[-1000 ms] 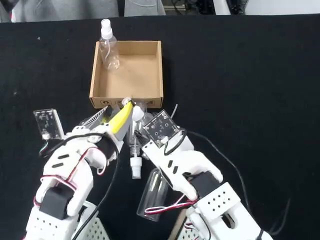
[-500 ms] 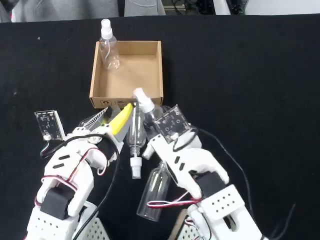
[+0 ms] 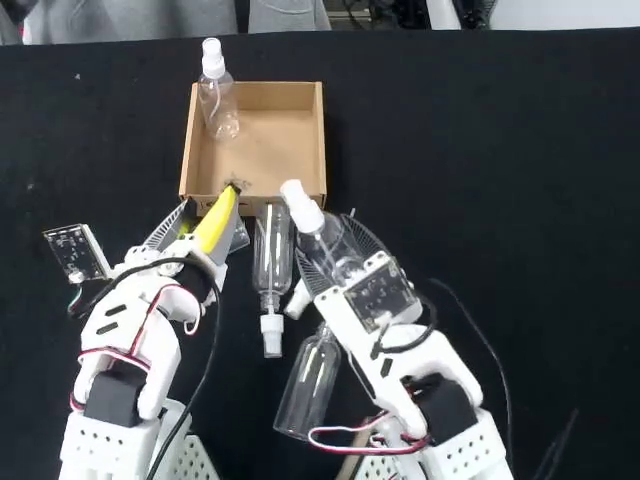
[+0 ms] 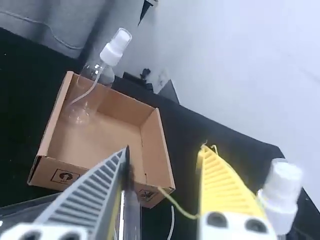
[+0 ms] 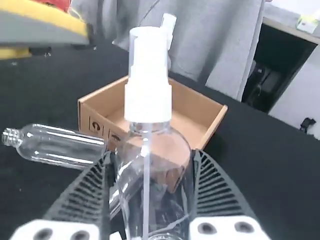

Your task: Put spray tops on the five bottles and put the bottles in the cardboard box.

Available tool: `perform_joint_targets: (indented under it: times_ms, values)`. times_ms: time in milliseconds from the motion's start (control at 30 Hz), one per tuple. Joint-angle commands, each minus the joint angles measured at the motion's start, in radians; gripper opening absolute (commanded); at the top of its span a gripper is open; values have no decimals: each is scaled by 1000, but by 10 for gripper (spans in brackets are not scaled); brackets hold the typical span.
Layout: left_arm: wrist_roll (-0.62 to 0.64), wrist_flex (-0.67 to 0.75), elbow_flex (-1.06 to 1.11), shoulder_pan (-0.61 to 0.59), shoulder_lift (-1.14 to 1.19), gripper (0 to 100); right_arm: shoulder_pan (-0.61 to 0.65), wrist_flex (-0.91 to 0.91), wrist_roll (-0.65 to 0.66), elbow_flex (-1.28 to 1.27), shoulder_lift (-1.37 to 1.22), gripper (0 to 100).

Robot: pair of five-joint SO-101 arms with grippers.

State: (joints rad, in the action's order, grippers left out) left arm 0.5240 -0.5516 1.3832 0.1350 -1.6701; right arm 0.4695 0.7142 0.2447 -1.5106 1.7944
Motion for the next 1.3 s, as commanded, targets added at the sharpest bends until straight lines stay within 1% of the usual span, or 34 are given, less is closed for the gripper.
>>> perform_joint_targets:
  times_ms: [0, 167, 500, 567, 667, 767, 933, 1133, 1267]
  values:
    - [2, 23, -18, -8, -5, 206, 5, 55, -3, 10, 119, 67]
    - [0, 23, -18, -4, -5, 208, 86, 92, -2, 7, 130, 67]
    - [0, 25, -2, 4, -5, 209, 157, 95, -2, 7, 130, 67]
    - [-12, 23, -2, 30, -5, 209, 163, 95, -2, 7, 130, 67]
    - [-103, 14, 5, 97, -5, 206, 163, 95, 0, -4, 130, 67]
    - [-150, 17, 31, 151, -12, 205, 163, 95, 0, -7, 130, 67]
    - [-180, 14, 42, 199, -12, 205, 161, 95, 0, -8, 130, 67]
    - [-198, -18, 33, 206, -12, 205, 161, 92, 0, -22, 130, 67]
    - [-199, -21, 38, 262, -12, 205, 161, 91, 0, -28, 130, 67]
